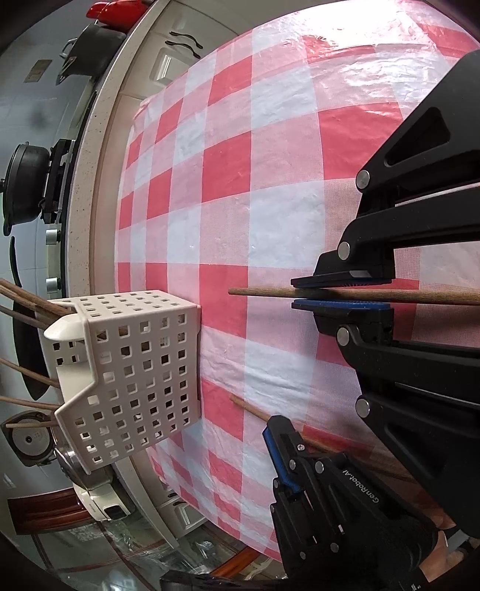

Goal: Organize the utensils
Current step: 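Lift both held chopsticks upright and carry them toward the white caddy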

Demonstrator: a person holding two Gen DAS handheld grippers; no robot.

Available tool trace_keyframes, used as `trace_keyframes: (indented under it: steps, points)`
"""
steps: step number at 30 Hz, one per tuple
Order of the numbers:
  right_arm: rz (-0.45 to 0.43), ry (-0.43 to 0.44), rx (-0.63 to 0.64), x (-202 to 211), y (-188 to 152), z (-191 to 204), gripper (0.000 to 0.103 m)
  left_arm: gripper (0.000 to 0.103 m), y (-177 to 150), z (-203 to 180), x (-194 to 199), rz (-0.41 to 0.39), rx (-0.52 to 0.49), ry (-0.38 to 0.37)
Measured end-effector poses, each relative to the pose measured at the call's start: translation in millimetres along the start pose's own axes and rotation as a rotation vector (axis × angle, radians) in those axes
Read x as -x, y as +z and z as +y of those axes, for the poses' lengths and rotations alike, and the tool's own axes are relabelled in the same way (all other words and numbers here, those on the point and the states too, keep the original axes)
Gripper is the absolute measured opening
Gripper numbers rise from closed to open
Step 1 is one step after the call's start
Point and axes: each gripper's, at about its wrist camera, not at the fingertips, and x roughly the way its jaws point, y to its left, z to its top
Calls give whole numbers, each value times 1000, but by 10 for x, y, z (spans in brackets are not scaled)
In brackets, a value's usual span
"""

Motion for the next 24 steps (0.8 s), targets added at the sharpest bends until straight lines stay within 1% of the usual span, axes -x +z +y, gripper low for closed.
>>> trace_keyframes:
  steps: [5, 12, 18, 24]
  points:
    - [-66, 18, -9, 177, 70, 51, 5, 7, -48, 154, 227, -56, 45, -16]
    - [-149, 55, -15, 481, 165, 166, 5, 7, -93, 382, 760, -176, 95, -17]
    - [-215, 75, 13, 777, 223, 325, 5, 7, -117, 423, 1143, -253, 103, -19]
    - [-248, 82, 40, 967, 235, 434, 5, 7, -156, 381, 1343, -294, 87, -13]
